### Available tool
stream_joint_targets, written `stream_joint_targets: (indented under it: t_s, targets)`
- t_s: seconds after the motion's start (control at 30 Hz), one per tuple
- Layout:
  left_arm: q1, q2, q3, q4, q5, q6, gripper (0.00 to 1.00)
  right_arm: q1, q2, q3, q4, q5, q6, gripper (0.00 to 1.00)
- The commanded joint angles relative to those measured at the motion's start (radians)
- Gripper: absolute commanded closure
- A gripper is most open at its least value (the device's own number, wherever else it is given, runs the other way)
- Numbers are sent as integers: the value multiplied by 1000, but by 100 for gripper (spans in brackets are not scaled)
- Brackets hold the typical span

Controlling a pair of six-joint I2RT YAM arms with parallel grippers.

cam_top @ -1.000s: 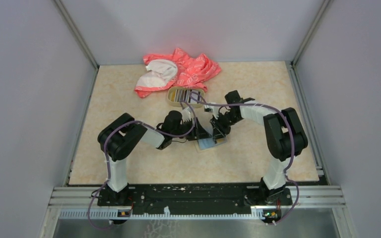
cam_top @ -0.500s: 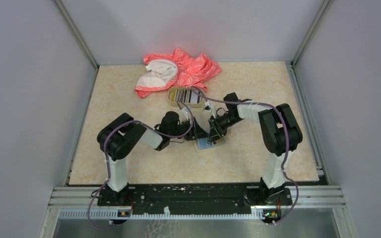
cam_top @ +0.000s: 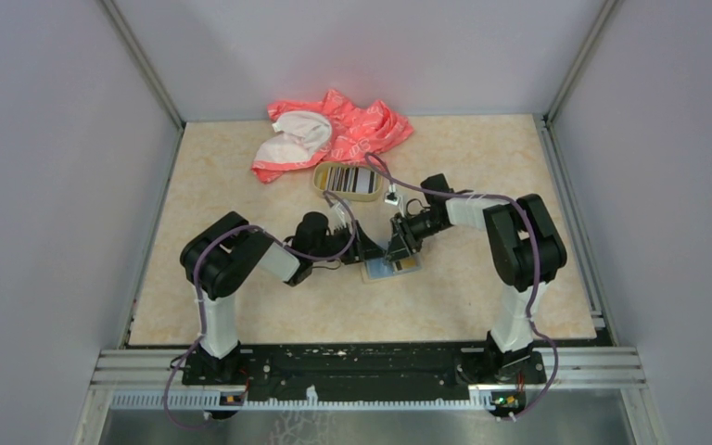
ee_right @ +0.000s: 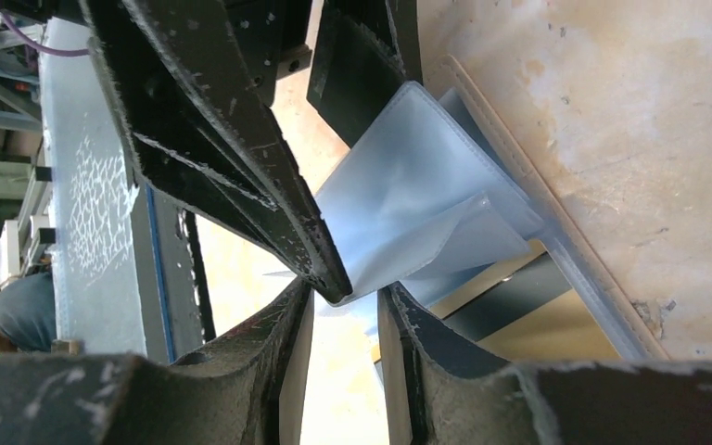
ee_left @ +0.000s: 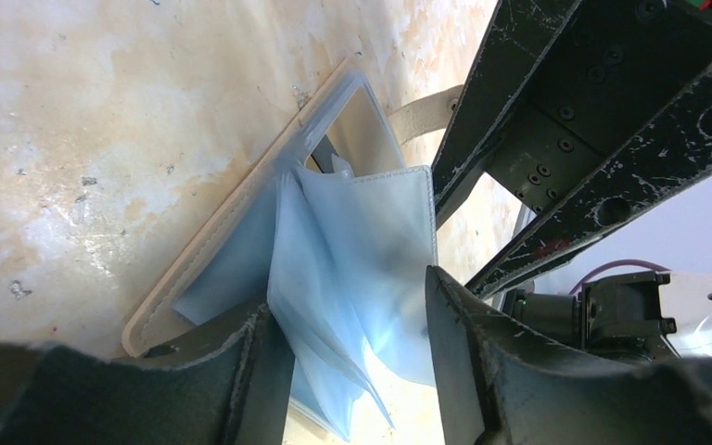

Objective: Put the credit cards into the card holder
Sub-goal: Open the card holder at the center of the board.

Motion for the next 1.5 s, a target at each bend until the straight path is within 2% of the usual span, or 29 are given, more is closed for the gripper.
stream_joint_targets:
  t_s: [0.0, 0.07, 0.17, 0.4, 0.6, 0.73, 0.87, 0.93, 1.07, 1.13, 1.23, 1.3, 1.33, 1.47]
  targets:
    - [-3, -18, -22, 31, 11, 1, 44, -7, -54, -15, 162, -76, 78, 68]
    - [-1, -17, -35, 51, 7, -5, 51, -8, -55, -23, 191, -91, 99, 68]
    - [2, -26, -53, 71, -1, -15, 53, -8, -56, -27, 212, -96, 119, 69]
    - [2, -163, -111, -23, -70, 35, 44, -8, -51, -37, 264, -82, 168, 69]
    - [2, -330, -172, -169, -166, 101, 42, -4, -55, -31, 251, -97, 156, 70]
    - [2, -440, -232, -194, -163, 133, 44, 42, -84, 11, 116, -141, 33, 69]
    - [2, -537, -261, -279, -166, 198, 46, 56, -143, 77, -91, -188, -195, 70]
    - [3, -580, -274, -319, -206, 225, 46, 57, -183, 89, -155, -122, -274, 71]
    - [5, -685, -299, -370, -254, 283, 46, 58, -282, -7, 15, 137, -217, 74]
    - [7, -743, -323, -372, -273, 296, 44, 65, -292, -27, 55, 208, -206, 81]
    - [17, -834, -375, -365, -307, 326, 29, 98, -264, -21, 62, 295, -198, 90]
    - [24, -894, -409, -372, -372, 323, 5, 141, -237, -19, 65, 356, -200, 91]
    - [28, -922, -426, -375, -397, 314, 2, 173, -213, -18, 72, 390, -196, 92]
    - [41, -1029, -475, -423, -474, 286, 1, 250, -126, 7, 70, 480, -180, 92]
